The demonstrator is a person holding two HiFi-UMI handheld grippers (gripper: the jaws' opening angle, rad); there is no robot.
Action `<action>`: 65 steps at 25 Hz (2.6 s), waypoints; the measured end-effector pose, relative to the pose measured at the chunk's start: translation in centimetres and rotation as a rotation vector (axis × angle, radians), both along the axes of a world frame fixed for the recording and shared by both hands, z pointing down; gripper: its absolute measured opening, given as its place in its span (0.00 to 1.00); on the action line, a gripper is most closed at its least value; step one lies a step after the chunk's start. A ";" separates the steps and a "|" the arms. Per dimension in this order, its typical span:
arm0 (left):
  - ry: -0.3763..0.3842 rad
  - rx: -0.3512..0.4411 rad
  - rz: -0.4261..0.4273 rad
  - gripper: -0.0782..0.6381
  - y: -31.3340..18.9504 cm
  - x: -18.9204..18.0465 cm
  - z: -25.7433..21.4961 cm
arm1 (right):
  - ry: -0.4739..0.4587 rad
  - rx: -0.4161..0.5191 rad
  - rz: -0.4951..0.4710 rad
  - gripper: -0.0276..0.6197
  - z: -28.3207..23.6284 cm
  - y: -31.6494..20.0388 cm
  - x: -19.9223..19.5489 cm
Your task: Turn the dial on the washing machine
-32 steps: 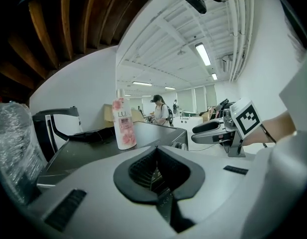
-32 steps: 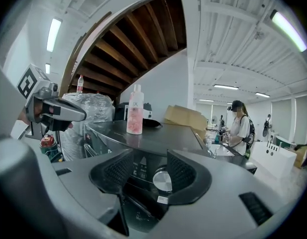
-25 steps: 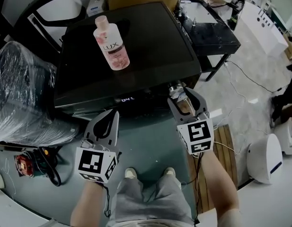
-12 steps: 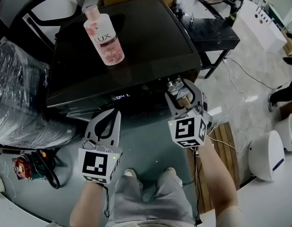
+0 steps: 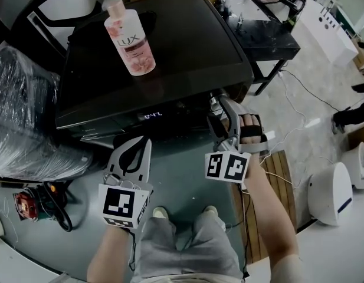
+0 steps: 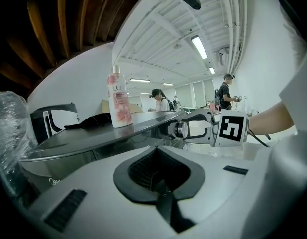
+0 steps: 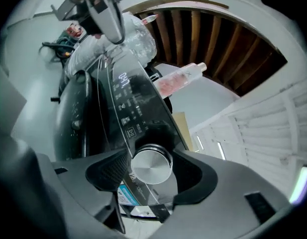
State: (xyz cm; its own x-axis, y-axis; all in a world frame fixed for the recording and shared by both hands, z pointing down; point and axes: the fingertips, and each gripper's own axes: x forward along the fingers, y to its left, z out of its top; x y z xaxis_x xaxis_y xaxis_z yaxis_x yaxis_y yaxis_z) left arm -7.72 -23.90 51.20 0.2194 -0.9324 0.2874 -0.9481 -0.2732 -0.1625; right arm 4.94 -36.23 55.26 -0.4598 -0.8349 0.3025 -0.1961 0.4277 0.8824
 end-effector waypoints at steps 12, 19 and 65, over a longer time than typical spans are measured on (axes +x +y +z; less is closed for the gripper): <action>0.014 -0.023 -0.004 0.14 0.0 0.0 1.1 | 0.116 0.131 -0.007 0.48 0.6 -0.4 -0.4; 0.007 -0.040 0.015 0.14 0.0 0.5 1.0 | -0.082 0.010 0.028 0.48 -0.3 -0.6 0.0; 0.143 -0.120 0.007 0.14 -1.2 -1.6 -0.7 | -1.134 -0.665 0.264 0.47 -2.4 -2.4 3.2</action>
